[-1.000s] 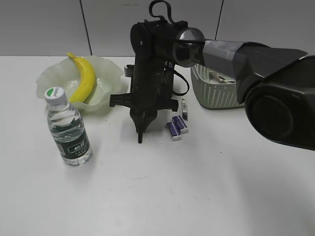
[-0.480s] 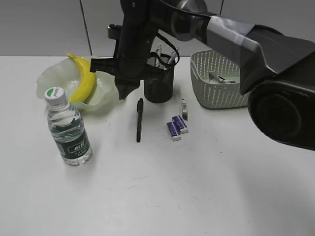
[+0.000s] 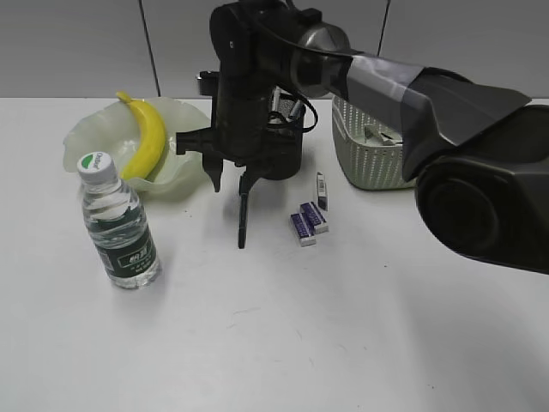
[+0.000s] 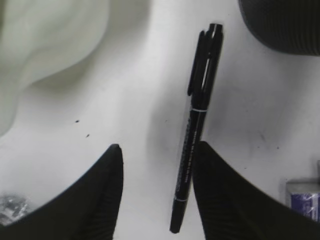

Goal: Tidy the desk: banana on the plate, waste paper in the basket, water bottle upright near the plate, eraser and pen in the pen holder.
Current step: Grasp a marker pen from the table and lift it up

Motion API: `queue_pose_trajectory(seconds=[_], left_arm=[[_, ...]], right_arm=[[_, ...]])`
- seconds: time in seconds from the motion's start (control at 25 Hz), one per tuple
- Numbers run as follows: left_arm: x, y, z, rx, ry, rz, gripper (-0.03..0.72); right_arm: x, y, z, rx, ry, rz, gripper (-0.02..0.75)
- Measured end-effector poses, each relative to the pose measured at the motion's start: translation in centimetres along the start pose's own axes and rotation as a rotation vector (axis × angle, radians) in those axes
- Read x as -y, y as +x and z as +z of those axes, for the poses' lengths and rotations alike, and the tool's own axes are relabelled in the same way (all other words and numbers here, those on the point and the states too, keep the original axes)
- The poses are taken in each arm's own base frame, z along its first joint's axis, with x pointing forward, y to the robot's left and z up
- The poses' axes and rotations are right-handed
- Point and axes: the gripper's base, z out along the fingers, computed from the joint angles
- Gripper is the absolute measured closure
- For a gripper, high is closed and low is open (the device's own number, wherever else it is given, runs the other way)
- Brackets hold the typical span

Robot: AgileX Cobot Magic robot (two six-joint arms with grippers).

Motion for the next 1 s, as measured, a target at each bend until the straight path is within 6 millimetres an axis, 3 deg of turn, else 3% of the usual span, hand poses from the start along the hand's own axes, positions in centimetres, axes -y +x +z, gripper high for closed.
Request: queue_pose_trajectory(seconds=[0.48,0.64,0.8,1.0], left_arm=[[0.0,0.0,0.0,0.0,0.0,0.0,0.387],[0.0,0.0,0.0,0.0,0.0,0.0,0.387],[0.0,0.0,0.0,0.0,0.0,0.0,0.387],[0.0,0.0,0.0,0.0,0.0,0.0,0.387]], right_arm=[[0.9,0.7,3.9,-0.055,0.054,-0.013,0.381],[0.9,0.7,3.9,-0.058,0.051,-0.034,0.468],[0.7,0.8,3.9,-0.068,0.033,-0.065,0.651],[0.6,0.9,3.9,-0.073,0.024,-0.075,0.657]])
